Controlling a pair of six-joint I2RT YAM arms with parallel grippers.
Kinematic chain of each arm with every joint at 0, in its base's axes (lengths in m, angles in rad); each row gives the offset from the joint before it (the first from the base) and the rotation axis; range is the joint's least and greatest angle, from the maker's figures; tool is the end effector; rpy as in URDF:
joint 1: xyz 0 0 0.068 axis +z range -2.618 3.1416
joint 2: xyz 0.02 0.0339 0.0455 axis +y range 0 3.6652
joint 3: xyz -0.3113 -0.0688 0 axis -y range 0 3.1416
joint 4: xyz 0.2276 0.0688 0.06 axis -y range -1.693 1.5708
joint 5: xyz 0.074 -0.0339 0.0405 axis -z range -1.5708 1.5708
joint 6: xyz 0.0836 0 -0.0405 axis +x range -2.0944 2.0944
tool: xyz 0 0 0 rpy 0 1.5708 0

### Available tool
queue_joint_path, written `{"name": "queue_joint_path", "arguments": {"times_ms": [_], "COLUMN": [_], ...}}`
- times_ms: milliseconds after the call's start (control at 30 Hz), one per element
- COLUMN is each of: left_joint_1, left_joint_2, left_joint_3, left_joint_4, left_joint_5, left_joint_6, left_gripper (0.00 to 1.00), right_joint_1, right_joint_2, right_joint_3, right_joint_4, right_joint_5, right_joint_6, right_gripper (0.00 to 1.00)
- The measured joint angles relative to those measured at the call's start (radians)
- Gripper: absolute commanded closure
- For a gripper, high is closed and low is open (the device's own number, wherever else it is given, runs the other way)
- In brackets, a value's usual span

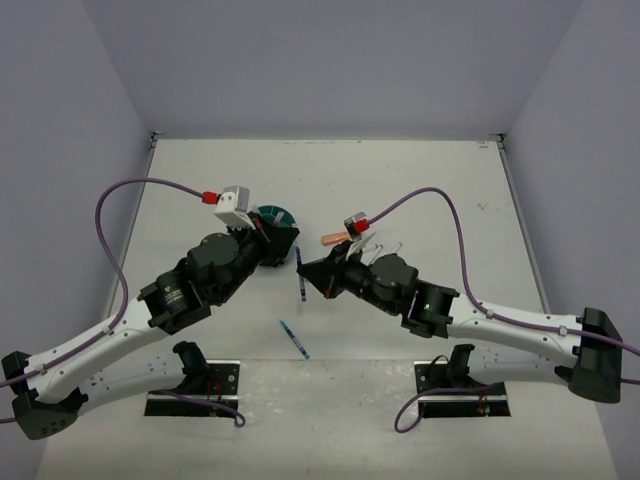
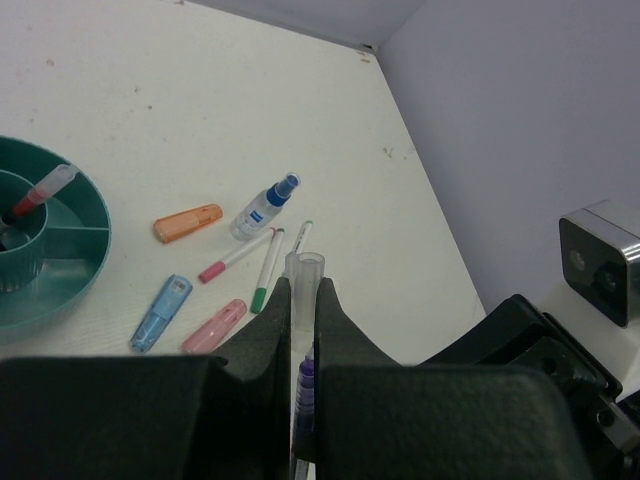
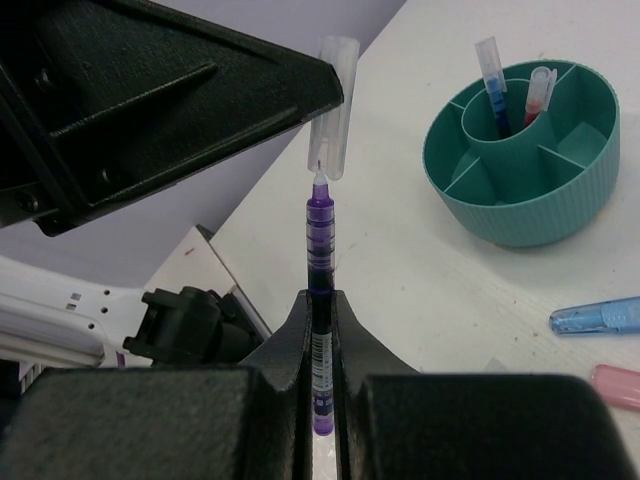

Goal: Sort the stationery into containers
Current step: Close the pen cap on the pen.

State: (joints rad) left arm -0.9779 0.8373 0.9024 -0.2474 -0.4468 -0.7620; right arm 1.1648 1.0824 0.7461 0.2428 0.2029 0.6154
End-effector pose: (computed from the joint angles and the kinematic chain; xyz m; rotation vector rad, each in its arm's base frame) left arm 0.1315 -0.1305 0.3923 -0.1435 1.8132 -0.8753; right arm 0.1197 0.2357 0.3554 -0.3267 1.7726 1.1551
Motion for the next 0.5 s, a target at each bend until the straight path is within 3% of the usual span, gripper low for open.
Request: {"name": "queue_joint_path", "arguments": {"times_ms": [500], "left_joint_1": [0.0], "left_joint_2": [0.007], "left_joint_3": [-0.038], "left_joint_4": [0.056], "left_joint_5": [0.045], "left_joint_6": [-0.003], "left_gripper": [1.0], "right_joint_1": [0.0], "right_joint_2": [-0.005], "right_joint_3": [0.022], "right_joint_4": [-0.04], "right_joint_5": [0.058], "right_joint_6": [-0.015], "right_gripper": [1.0]}}
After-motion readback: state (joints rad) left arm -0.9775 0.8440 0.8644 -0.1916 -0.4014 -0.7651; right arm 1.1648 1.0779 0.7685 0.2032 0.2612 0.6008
